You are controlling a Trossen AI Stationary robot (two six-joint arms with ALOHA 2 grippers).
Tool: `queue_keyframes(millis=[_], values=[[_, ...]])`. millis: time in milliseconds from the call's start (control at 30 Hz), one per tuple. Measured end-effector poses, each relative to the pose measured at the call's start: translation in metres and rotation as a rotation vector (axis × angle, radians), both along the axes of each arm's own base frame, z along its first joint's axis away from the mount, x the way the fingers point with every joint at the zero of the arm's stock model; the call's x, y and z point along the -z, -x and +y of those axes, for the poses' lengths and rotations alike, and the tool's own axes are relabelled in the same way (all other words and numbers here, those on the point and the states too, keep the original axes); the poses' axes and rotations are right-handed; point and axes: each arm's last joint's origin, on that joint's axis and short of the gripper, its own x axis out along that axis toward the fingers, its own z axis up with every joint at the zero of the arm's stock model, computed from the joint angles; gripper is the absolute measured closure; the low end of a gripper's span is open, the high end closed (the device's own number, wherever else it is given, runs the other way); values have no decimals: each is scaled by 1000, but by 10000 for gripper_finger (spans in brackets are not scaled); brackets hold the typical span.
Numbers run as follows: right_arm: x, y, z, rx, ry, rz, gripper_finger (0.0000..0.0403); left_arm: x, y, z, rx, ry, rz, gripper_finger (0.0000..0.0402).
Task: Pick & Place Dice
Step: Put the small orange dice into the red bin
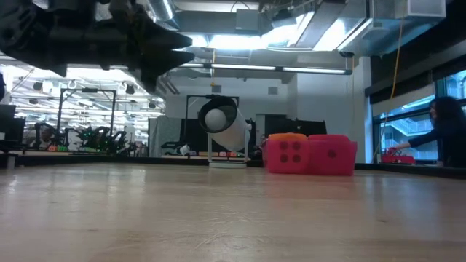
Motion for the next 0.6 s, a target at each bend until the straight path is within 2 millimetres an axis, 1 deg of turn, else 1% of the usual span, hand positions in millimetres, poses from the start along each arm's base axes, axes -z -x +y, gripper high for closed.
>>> queue_keyframes(millis=[133,267,400,600], values=[[10,12,21,-24,21,55,272,-1,-24,-8,27,0,20,258],[17,25,36,-50,42,75,272,-6,-48,-19,65,-12,13,258],[32,30,46,-56,105,57,272,-11,-69,-37,116,-40,1,258],[60,29,52,-32,205,108,272,-20,-88,-69,208,-41,-33,258]])
